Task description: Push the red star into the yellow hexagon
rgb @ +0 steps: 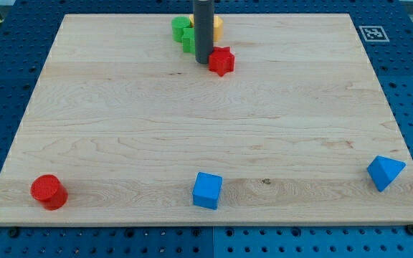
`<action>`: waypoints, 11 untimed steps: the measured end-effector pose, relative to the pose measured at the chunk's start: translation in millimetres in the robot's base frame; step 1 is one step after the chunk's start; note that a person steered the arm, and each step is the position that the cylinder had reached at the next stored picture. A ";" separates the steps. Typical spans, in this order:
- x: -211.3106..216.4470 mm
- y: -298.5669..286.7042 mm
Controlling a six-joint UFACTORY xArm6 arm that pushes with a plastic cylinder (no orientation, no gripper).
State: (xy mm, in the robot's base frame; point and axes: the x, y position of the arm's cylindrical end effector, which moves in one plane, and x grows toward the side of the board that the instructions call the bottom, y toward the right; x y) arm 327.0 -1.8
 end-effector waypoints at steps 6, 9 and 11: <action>116.5 149.3; 64.8 133.8; 13.1 94.2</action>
